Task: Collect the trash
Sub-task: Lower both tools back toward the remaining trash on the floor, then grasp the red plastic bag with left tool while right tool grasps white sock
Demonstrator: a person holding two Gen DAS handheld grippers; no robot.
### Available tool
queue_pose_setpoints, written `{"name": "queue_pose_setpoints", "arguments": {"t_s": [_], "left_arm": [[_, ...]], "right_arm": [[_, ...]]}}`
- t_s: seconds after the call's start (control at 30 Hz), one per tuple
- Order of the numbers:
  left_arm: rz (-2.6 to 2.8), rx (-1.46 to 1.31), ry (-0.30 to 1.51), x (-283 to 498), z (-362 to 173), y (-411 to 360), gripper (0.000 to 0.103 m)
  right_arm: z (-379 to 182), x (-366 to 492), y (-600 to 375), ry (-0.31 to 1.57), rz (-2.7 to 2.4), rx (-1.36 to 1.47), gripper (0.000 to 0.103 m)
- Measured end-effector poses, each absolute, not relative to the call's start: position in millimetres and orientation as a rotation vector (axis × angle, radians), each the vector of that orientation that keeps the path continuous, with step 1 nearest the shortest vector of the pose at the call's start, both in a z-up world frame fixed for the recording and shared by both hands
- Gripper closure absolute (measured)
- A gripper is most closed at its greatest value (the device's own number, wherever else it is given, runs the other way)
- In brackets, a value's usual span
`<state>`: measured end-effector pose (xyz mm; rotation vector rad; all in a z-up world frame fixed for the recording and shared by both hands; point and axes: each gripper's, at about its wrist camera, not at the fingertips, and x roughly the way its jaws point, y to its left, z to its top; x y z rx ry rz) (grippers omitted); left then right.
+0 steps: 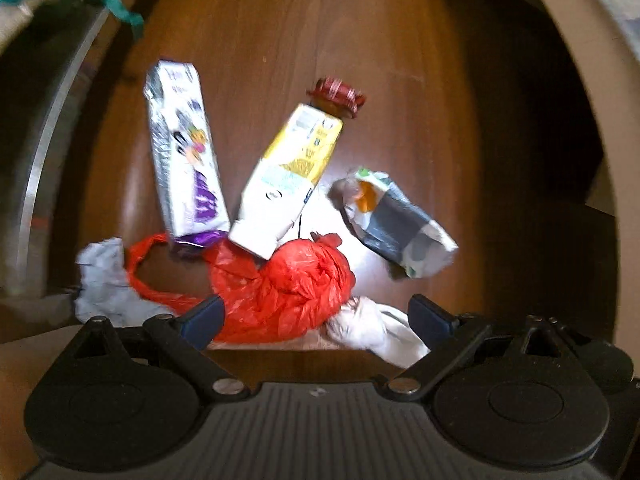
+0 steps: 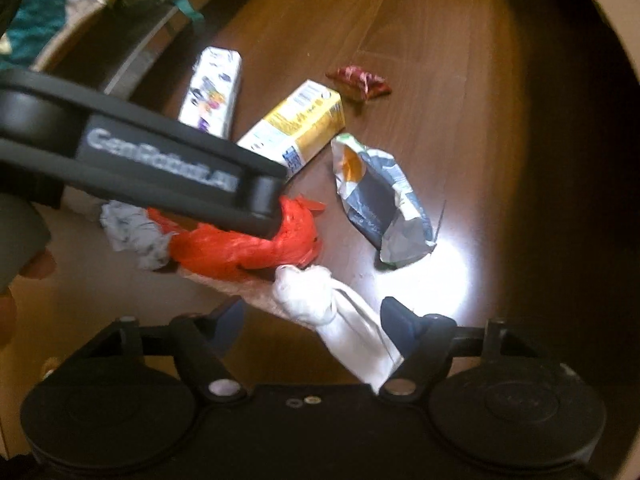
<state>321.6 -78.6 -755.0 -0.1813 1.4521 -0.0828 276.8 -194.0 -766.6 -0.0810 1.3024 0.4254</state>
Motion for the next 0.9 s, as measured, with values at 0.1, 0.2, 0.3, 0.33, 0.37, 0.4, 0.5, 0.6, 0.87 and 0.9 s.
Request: {"name": "queue_pose_setpoints", "arguments": {"t_s": [0.1, 0.2, 0.3, 0.33, 0.37, 0.4, 0.5, 0.6, 0.87, 0.9], "left_arm": [[-0.081, -0.18, 1.469, 326, -783, -83, 0.005], [-0.078, -0.177, 1.474, 329, -804, -86, 0.005], [-0.064, -0.199, 1.487, 332, -821, -83, 0.012], [-0.062, -0.204, 1.49, 332, -825, -83, 0.016], [-0.06, -0.212, 1.494, 333, -830, -82, 0.019], [-0.059, -0.213, 1.497, 334, -832, -83, 0.023], [-0.073, -0.211, 1.501, 335, -837, -84, 0.028], [-0.079, -0.215, 1.495, 335, -837, -85, 0.032], [-0.085, -0.211, 1.48, 332, -824, -83, 0.044], [-0.084, -0.215, 1.479, 331, -821, -82, 0.045]], "right_arm": [[-789, 281, -188, 1.309, 0.437, -0.097, 0.034], [-804, 284, -184, 1.319, 0.44, -0.107, 0.039], [-815, 286, -182, 1.329, 0.44, -0.115, 0.044], [-818, 286, -181, 1.333, 0.441, -0.124, 0.045], [-820, 286, -181, 1.337, 0.442, -0.128, 0.046], [-822, 286, -180, 1.342, 0.442, -0.131, 0.048], [-826, 284, -175, 1.347, 0.456, -0.15, 0.053], [-826, 283, -170, 1.351, 0.467, -0.169, 0.059], [-813, 282, -176, 1.372, 0.43, -0.163, 0.082], [-808, 281, -178, 1.376, 0.423, -0.158, 0.083]]}}
